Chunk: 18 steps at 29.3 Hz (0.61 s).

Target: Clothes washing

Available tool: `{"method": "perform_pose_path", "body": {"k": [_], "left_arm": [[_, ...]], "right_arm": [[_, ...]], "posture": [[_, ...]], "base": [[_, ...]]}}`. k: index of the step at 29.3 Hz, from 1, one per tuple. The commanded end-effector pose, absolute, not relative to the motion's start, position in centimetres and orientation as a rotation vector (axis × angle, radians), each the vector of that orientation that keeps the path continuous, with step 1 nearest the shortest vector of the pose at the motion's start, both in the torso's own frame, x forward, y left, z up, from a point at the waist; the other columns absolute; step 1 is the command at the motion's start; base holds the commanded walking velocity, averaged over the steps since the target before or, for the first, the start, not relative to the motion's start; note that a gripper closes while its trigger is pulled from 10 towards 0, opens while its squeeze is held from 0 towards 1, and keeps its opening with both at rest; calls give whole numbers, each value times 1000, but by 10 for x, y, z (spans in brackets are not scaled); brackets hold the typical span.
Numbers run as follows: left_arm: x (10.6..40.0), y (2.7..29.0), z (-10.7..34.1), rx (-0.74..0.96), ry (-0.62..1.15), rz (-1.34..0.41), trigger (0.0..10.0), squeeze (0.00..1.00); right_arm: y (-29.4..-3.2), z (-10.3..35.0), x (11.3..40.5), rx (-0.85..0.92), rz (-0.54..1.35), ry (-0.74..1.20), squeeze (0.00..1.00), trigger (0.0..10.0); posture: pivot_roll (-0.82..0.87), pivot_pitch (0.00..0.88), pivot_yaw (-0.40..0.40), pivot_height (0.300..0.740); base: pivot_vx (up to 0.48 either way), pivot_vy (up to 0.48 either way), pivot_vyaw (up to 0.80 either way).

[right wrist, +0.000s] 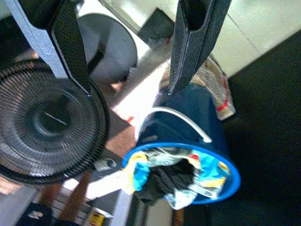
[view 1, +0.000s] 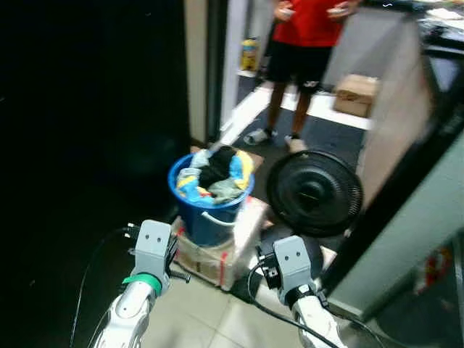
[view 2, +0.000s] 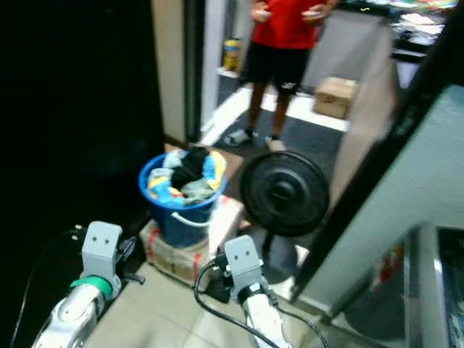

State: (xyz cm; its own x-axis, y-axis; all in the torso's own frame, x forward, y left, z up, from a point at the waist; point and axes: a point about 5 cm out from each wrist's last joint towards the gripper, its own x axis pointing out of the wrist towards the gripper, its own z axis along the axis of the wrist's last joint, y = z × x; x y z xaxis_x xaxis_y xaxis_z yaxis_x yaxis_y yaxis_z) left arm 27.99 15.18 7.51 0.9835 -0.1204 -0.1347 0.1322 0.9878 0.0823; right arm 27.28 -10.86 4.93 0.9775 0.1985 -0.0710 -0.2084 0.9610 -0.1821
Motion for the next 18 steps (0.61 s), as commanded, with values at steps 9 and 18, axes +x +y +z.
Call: {"method": "perform_pose_path", "body": {"k": [9,18], "left_arm": [[278,152,70,97,147,-124,10000,0],[278,152,69,100,145,-126,10000,0]], "right_arm": [[-108,46,270,-190,215,62,0,10000],[-107,45,271,-192,217,63,0,10000]], "posture": [[82,0,13,740],[83,0,15,740]], "base": [[457,0,0],[458,0,0]]}}
